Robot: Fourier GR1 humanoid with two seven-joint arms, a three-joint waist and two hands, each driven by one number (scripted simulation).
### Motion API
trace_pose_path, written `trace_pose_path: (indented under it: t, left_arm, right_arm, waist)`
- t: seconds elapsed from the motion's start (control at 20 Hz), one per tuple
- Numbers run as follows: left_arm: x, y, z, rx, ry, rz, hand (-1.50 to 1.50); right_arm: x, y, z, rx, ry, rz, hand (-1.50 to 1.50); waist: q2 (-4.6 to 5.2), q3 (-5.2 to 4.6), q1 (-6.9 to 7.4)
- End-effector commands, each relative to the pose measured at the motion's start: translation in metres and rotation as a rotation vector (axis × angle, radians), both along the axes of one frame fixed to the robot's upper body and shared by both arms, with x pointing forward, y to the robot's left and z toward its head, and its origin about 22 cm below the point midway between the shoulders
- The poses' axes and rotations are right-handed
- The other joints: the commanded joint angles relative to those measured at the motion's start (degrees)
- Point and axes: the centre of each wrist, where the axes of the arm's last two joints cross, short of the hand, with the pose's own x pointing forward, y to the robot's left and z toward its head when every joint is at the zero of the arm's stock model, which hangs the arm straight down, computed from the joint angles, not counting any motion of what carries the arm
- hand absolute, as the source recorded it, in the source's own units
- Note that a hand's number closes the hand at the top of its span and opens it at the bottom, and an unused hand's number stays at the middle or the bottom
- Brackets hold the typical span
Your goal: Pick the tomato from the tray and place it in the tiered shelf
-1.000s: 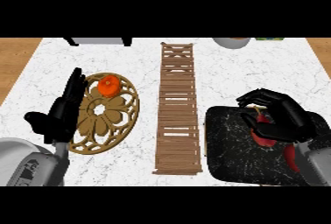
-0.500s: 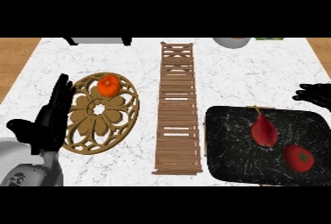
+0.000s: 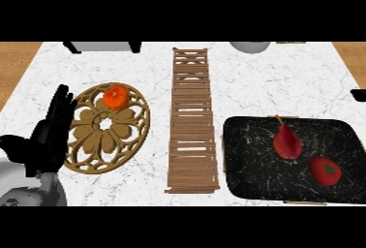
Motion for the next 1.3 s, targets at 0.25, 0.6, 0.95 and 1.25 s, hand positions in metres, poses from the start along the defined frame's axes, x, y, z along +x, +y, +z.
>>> trace_pose_path:
  t: [0.25, 0.6, 0.95, 1.25]
  left_arm:
    - [-0.008, 0.013, 0.001, 0.020, 0.004, 0.001, 0.00]
    - [-0.009, 0.007, 0.018, 0.020, 0.002, -0.014, 0.00]
    - [-0.003, 0.004, 0.019, 0.009, -0.003, -0.011, 0.00]
    - [-0.002, 0.001, 0.016, -0.005, -0.008, -0.014, 0.00]
  right_arm:
    - [-0.040, 0.049, -0.008, -0.410, -0.232, 0.098, -1.50]
    - [-0.055, 0.056, -0.059, -0.564, -0.329, 0.054, -1.50]
    - [-0.056, 0.028, -0.083, -0.770, -0.379, -0.022, -1.50]
    - [-0.046, 0.014, -0.124, -0.723, -0.364, -0.045, -1.50]
  waist:
    - [0.24, -0.06, -0.38]
    - [0.54, -0.09, 0.85]
    - [0.56, -0.14, 0.90]
    - [0.64, -0.16, 1.06]
